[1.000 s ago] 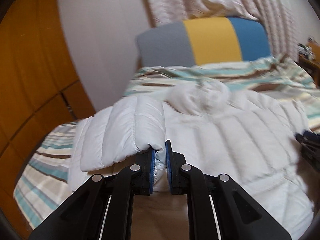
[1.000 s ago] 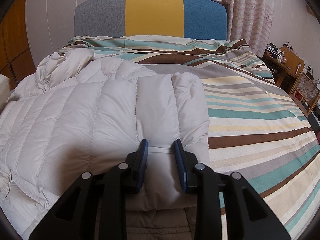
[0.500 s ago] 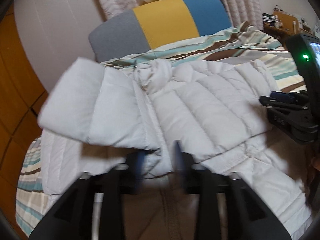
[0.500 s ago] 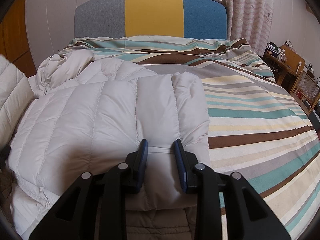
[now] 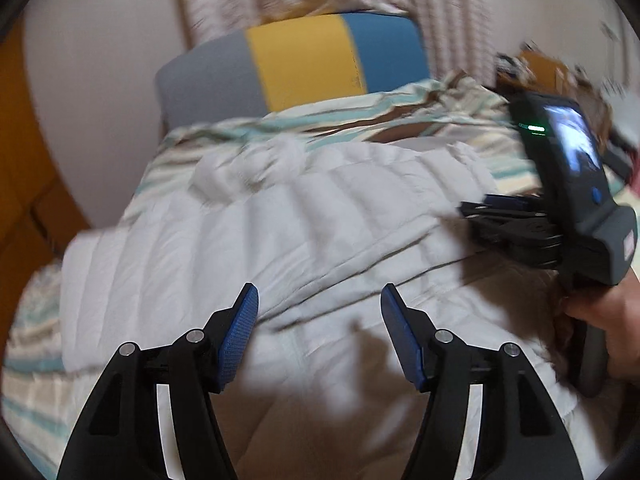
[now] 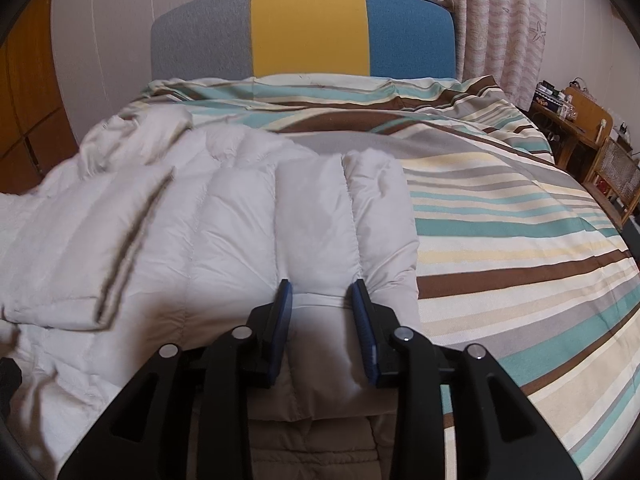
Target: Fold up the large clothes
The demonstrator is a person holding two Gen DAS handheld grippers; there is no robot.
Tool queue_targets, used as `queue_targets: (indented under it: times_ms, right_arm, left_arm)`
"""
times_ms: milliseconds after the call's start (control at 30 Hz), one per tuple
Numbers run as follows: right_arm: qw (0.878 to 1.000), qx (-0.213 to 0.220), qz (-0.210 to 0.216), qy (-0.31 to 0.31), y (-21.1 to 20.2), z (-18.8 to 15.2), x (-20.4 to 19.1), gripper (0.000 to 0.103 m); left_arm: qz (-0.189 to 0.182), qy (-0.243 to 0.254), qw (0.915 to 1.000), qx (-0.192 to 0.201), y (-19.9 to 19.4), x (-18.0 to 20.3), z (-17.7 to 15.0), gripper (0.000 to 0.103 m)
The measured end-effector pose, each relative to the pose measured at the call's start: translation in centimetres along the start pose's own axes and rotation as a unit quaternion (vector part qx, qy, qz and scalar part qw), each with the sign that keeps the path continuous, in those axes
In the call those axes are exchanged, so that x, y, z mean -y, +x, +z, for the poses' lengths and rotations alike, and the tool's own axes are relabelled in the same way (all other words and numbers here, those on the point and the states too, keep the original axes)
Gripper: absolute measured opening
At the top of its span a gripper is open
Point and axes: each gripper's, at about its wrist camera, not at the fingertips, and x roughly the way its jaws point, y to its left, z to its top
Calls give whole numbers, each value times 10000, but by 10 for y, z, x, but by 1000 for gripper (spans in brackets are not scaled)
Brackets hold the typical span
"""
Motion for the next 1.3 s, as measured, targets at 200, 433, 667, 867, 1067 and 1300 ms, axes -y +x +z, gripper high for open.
queue_targets:
  times_ms: [200, 433, 667, 867, 1067, 1300]
  right_arm:
    - [9961, 633, 619, 0, -56, 25, -20, 35]
    - [9903, 320, 1055, -840, -33, 46, -112, 31]
    - [9934, -191, 941, -623, 29, 17, -105, 31]
    - [9934, -91, 934, -653, 28, 14, -109, 32]
    - [9934, -63, 947, -651, 21, 9, -99, 33]
    - [9936, -31, 802, -800, 22, 7, -104, 33]
  left_arm:
    - [471, -1600, 9860, -31, -18, -75, -26, 63]
    - [520, -2243, 9725, -364, -13, -95, -41, 63]
    - [390, -2557, 9649, -457, -13, -116, -42, 63]
    - [668, -2740, 9588, -352, 4, -152, -8, 63]
    - [1224, -2742, 9526, -485, 48, -205, 22, 52]
    - [1322, -2864, 9455, -801, 97, -262, 1, 51]
